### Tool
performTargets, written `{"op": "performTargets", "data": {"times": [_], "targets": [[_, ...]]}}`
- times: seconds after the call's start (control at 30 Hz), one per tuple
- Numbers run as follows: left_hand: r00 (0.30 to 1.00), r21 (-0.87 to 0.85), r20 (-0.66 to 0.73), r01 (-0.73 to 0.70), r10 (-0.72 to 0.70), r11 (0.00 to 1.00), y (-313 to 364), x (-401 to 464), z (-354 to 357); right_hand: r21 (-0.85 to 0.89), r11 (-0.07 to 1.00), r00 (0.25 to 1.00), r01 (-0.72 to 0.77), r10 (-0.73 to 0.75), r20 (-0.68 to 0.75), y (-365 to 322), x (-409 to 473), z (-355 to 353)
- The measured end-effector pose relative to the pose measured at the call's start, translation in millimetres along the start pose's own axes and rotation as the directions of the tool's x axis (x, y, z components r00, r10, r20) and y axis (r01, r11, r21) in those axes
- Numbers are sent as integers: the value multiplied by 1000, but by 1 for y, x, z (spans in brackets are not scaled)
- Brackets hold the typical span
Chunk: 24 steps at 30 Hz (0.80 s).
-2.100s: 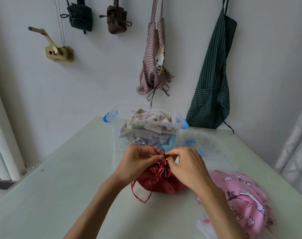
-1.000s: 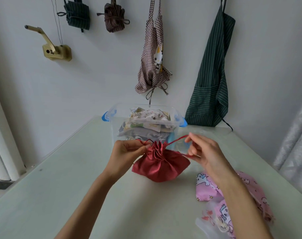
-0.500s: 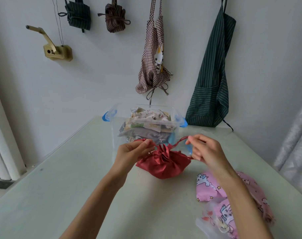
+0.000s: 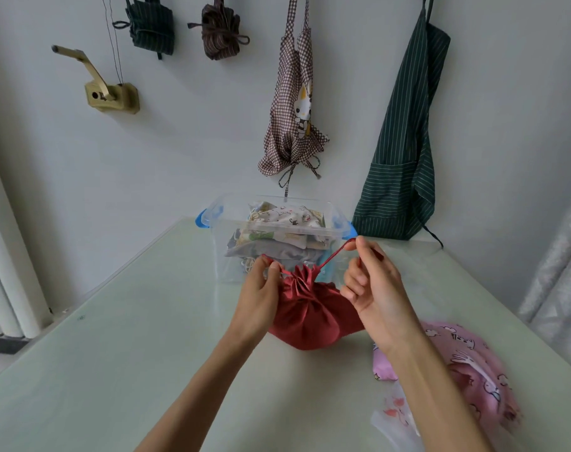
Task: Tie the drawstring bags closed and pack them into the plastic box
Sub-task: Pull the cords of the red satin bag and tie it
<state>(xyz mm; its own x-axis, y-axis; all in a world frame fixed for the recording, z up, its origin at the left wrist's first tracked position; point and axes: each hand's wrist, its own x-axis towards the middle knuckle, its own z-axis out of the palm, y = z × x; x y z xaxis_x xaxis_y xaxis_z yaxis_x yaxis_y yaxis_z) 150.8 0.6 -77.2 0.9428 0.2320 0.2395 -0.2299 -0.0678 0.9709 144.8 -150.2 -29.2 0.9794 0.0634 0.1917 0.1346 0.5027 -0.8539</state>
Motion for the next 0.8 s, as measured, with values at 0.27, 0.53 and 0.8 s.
{"op": "performTargets", "data": {"times": [0.27,0.53,0.8], "targets": [[956,241,-68,-262,286,935,-6,-11,1,-144,989,1000,26,-28,-13,12,-2,5],[946,250,80,-323,313,913,-4,-9,-6,-603,797,989,33,62,137,-19,-9,-5],[963,-472,121,269,-241,839,9,4,-18,-181,978,981,-104,71,-180,-1,4,-20]]}}
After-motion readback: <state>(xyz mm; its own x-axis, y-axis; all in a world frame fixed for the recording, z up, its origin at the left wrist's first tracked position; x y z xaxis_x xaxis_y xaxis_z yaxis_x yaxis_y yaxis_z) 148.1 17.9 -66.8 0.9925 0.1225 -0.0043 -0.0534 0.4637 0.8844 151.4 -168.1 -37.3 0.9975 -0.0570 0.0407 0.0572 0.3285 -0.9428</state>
